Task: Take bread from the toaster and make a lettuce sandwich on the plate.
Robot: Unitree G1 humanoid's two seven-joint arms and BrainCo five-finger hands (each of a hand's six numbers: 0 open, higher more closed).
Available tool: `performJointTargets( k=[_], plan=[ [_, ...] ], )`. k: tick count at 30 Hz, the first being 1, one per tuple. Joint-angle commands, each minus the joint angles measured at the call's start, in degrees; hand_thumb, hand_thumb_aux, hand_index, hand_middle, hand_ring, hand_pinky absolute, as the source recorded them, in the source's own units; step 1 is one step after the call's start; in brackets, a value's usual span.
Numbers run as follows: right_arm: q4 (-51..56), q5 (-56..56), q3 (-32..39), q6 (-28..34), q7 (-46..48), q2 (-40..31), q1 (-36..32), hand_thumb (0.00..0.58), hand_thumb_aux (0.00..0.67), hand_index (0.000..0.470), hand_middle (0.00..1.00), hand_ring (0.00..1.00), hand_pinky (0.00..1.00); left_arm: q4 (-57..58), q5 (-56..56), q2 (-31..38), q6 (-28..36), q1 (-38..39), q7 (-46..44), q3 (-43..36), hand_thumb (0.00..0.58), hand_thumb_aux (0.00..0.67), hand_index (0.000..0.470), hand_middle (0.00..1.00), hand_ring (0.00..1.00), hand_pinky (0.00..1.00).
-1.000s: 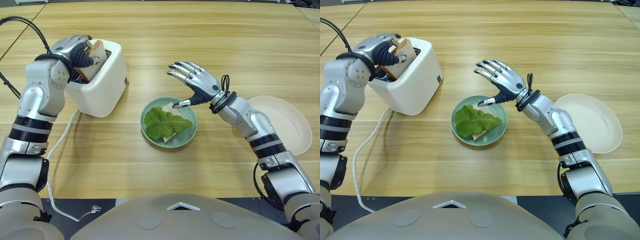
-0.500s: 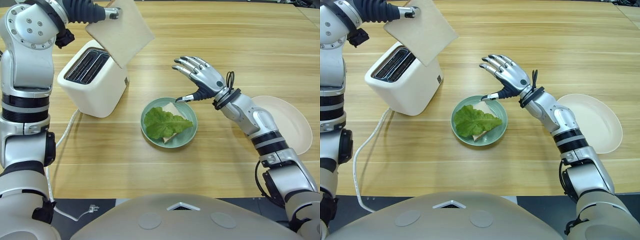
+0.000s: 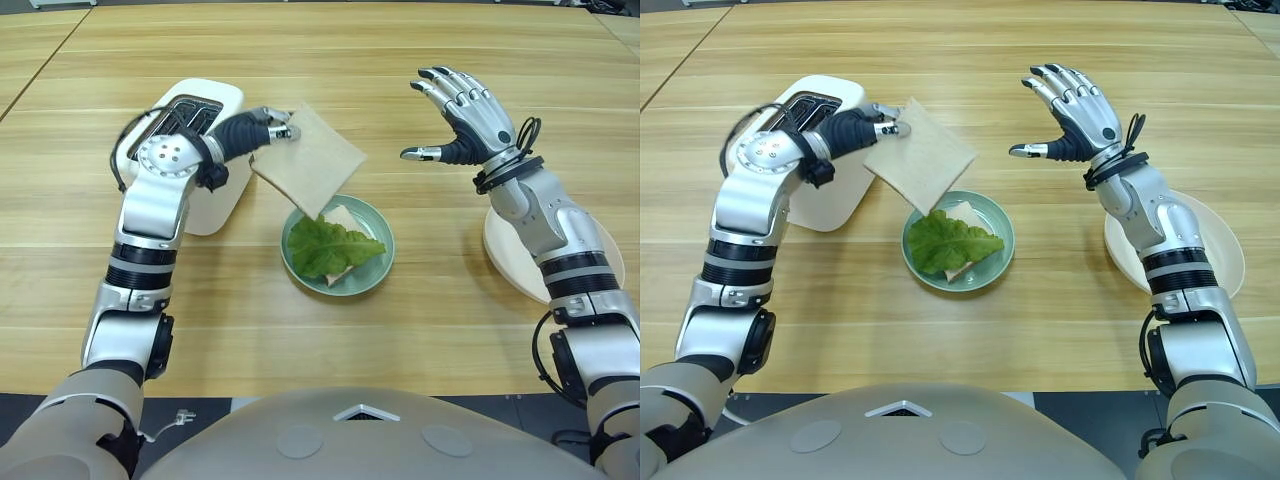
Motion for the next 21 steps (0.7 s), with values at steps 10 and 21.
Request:
performJointTargets(
  k=[10, 21],
  plan=[
    [0.0, 2.0, 0.4, -1.0, 2.7, -0.8, 0.2, 0.000, 0.000, 0.000, 0.00, 0.00, 0.00, 13.1, 2.5, -2.4, -5.5, -3.2, -6.1, -13.8, 0.580, 0.670, 0.470, 0.00, 0.00, 0.00],
    [-8.9, 15.7, 0.6, -7.7, 12.6, -0.4, 4.1, 0.000, 0.000, 0.000, 0.00, 0.00, 0.00, 26.3, 12.7, -5.4, -18.2, -5.0, -1.6, -21.0, 0.580, 0.670, 0.470, 0.00, 0.00, 0.00]
  ],
)
